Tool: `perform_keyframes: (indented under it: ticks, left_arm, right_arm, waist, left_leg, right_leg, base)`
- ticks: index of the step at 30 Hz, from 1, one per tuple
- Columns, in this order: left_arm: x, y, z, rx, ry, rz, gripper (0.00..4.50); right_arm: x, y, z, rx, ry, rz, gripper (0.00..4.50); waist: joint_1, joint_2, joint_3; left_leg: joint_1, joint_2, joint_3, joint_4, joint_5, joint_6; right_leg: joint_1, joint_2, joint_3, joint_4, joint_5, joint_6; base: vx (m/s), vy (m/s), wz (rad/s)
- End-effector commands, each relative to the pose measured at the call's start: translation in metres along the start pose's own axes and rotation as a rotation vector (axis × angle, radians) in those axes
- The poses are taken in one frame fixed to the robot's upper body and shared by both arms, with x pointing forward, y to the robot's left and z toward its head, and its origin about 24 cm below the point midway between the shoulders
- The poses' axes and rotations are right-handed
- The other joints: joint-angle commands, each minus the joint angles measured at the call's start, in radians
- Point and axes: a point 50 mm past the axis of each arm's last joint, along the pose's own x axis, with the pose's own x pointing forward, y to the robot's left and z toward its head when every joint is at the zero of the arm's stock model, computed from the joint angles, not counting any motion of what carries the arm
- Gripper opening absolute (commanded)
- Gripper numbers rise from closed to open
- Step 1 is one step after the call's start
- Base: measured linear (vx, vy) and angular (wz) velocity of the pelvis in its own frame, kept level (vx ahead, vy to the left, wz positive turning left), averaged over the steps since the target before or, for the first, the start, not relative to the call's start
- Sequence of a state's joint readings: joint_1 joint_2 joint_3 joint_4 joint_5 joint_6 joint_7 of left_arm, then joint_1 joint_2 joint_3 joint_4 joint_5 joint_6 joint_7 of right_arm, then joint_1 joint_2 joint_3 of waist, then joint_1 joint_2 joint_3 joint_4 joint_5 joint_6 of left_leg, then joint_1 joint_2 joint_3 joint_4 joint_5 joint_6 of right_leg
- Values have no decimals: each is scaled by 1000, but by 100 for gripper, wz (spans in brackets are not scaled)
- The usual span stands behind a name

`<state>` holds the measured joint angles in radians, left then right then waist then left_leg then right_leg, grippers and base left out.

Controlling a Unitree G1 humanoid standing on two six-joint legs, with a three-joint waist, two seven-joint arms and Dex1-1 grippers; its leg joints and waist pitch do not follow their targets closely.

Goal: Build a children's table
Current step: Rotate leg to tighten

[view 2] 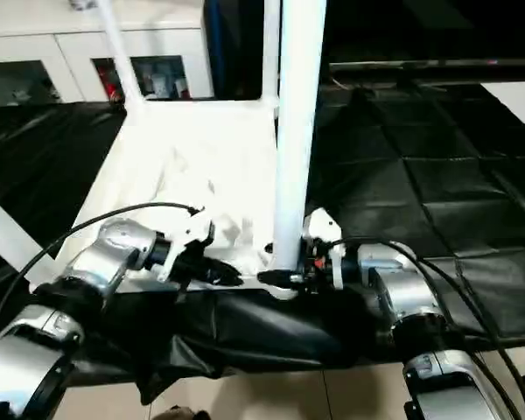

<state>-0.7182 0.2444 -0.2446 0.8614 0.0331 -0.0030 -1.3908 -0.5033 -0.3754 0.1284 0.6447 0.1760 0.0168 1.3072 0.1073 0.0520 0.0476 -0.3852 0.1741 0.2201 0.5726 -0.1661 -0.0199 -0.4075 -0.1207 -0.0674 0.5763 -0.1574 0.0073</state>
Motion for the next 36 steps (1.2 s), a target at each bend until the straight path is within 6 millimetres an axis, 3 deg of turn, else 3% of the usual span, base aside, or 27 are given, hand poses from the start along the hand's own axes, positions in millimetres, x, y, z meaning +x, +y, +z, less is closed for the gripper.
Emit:
perform_keyframes:
  ticks: [1,6,9,11,13,14,16,21,26,27,28,30,32,36]
  left_arm:
    - [4,-4,2,5,-14,-51,0]
    - [6,4,6,21,-28,81,0]
    - [9,15,10,22,-48,244,0]
    - [14,22,16,13,-71,344,0]
    - [18,25,20,6,-82,404,0]
    - [20,27,22,-2,-90,440,0]
    - [22,28,24,-9,-95,456,0]
    - [43,32,34,-52,-132,579,0]
    - [48,28,36,-38,-143,527,0]
    - [47,28,35,-35,-146,509,0]
    - [47,27,35,-28,-146,492,0]
    - [44,25,32,-15,-140,450,0]
    - [43,24,31,-10,-137,432,0]
    - [33,17,23,13,-114,282,0]
  right_arm:
    - [2,4,-4,19,19,35,251]
    - [4,3,-7,22,16,-11,251]
    - [8,-10,-10,39,11,-224,251]
    - [15,-17,-17,61,12,-378,251]
    - [20,-19,-20,83,3,-461,251]
    - [24,-20,-21,104,-7,-515,251]
    - [26,-21,-22,124,-14,-549,239]
    - [49,-22,-27,249,-57,-748,212]
    - [70,-9,-13,172,-128,-567,212]
    - [70,-7,-11,177,-151,-529,242]
    - [70,-6,-8,181,-171,-498,274]
    - [67,-1,-5,169,-184,-397,274]
    - [66,1,-5,157,-178,-352,311]
    - [45,7,-6,86,-101,-149,321]
  waist:
    - [-1,-17,-65]
    - [0,-15,-66]
    - [-5,-14,-60]
    - [-15,-14,-59]
    - [-29,-16,-57]
    - [-34,-13,-57]
    - [-39,-19,-57]
    - [-54,-13,-58]
    - [-53,-12,-61]
    - [-53,-12,-61]
    - [-52,-11,-62]
    - [-45,-12,-63]
    - [-43,-12,-63]
    - [-30,-15,-64]
  left_leg:
    - [23,63,-30,-70,-296,55]
    - [22,62,-30,-67,-280,64]
    - [23,60,-32,-71,-328,35]
    - [29,58,-37,-74,-372,-2]
    - [25,56,-43,-78,-397,-14]
    - [26,57,-44,-80,-411,-16]
    - [28,53,-41,-77,-420,-6]
    - [25,51,-42,-77,-415,1]
    - [22,50,-38,-75,-404,29]
    - [22,51,-38,-74,-398,32]
    - [21,50,-38,-74,-392,37]
    - [17,51,-36,-72,-367,60]
    - [13,53,-34,-71,-342,75]
    - [15,58,-34,-69,-316,82]
  right_leg:
    - [43,-44,35,-58,-243,-269]
    - [43,-42,33,-57,-231,-270]
    - [38,-43,33,-67,-320,-247]
    - [35,-46,32,-76,-403,-216]
    - [37,-44,30,-79,-434,-195]
    - [33,-45,31,-81,-439,-191]
    - [31,-41,32,-85,-438,-187]
    - [30,-40,30,-86,-419,-192]
    - [35,-39,30,-84,-362,-202]
    - [36,-39,31,-83,-353,-205]
    - [38,-39,30,-81,-344,-207]
    - [43,-39,29,-76,-317,-216]
    - [45,-38,26,-75,-306,-222]
    - [45,-42,27,-75,-352,-217]
  base:
    - [0,0,0]
    - [0,0,0]
    - [0,0,0]
    - [0,0,0]
    - [0,0,0]
    - [0,0,0]
    - [0,0,0]
    - [0,0,0]
    - [0,0,0]
    - [0,0,0]
    - [0,0,0]
    - [0,0,0]
    - [0,0,0]
    - [0,0,0]
